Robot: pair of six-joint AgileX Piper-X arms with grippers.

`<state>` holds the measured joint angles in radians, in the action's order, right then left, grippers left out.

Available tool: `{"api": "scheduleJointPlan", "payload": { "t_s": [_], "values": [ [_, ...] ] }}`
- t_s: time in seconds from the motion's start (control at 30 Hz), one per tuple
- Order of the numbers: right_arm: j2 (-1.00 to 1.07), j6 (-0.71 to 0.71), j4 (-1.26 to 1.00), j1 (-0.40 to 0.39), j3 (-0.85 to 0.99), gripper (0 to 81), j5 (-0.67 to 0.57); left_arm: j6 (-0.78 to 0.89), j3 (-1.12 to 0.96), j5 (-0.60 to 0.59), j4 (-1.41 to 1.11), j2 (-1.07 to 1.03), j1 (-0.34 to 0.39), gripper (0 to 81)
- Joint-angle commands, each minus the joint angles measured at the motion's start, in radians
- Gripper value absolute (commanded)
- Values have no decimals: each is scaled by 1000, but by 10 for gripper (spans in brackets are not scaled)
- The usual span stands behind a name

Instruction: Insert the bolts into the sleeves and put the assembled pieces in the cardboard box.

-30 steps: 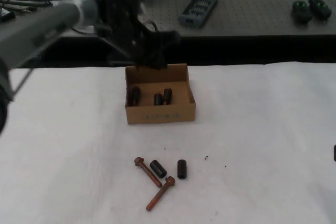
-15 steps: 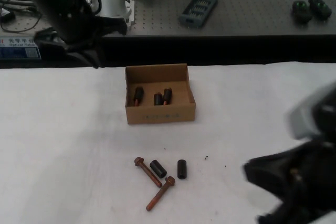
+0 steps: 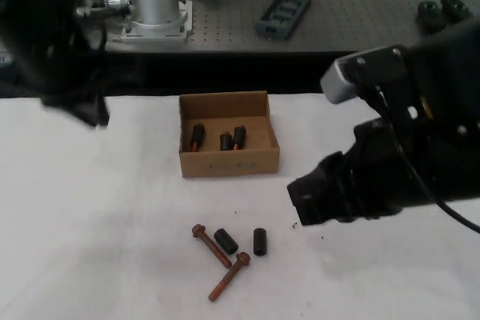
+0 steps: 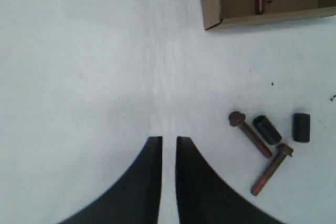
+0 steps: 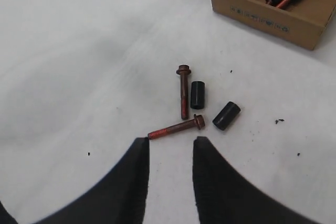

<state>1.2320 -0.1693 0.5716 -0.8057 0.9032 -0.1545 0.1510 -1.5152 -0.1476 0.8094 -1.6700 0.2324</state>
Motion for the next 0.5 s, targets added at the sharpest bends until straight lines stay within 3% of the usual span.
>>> {"api": "scheduleJointPlan", "payload": {
  "t_s": [0.0, 0.2, 0.47],
  "values": [
    [39, 33, -5, 7, 19, 242, -20, 78, 240, 13, -158, 172, -1, 74],
    [208, 62, -2, 7, 86, 242, -61, 80, 554, 16, -277, 429, -1, 74],
    [460, 147, 48, -22, 279, 242, -72, 80, 815, 35, -296, 736, -1, 74]
  ]
}}
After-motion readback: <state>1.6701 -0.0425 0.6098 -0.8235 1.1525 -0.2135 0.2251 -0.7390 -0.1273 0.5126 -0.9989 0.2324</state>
